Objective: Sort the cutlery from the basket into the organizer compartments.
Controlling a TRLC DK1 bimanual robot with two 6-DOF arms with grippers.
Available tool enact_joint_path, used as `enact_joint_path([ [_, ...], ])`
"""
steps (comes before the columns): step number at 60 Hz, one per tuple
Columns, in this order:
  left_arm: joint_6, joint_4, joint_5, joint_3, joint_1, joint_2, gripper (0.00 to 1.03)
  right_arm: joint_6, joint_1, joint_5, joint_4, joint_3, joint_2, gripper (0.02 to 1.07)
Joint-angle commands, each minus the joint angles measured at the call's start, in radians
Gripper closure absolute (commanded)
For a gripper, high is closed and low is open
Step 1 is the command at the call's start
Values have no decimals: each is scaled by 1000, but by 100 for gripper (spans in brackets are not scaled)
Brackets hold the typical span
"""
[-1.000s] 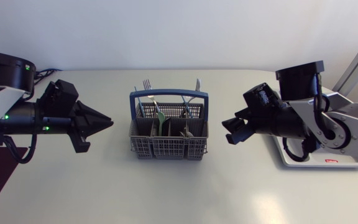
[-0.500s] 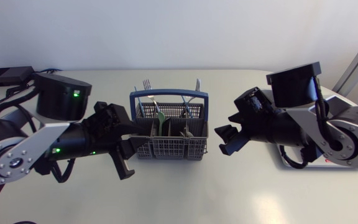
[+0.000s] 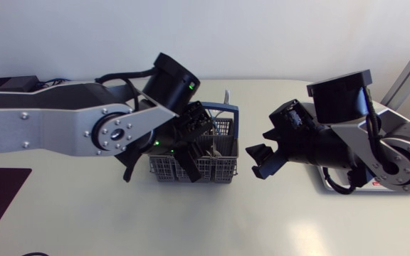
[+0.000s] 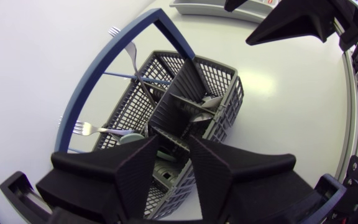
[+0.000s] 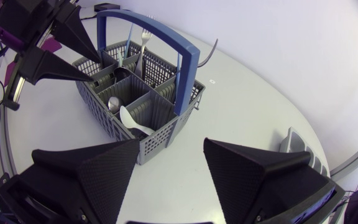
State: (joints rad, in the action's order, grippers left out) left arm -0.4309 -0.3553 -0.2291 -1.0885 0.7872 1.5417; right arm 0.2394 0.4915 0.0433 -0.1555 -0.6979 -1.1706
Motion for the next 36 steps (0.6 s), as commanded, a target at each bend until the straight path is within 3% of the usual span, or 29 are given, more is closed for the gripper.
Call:
enact_joint_path([
  [1,46,-40,-38,-56,23,51,67,-9,13,-11,-10,35,9,31],
  [14,95,-137,-84,-126,17,106,67,-32,41,-31,-10,29,-9,29],
  [26,124,-139,-196,-133,29,123,67,-41,55,-45,-12,15,-29,29],
  [36,127,-139,-225,-157,35,152,69,-51,59,-54,-13,5,-44,29],
])
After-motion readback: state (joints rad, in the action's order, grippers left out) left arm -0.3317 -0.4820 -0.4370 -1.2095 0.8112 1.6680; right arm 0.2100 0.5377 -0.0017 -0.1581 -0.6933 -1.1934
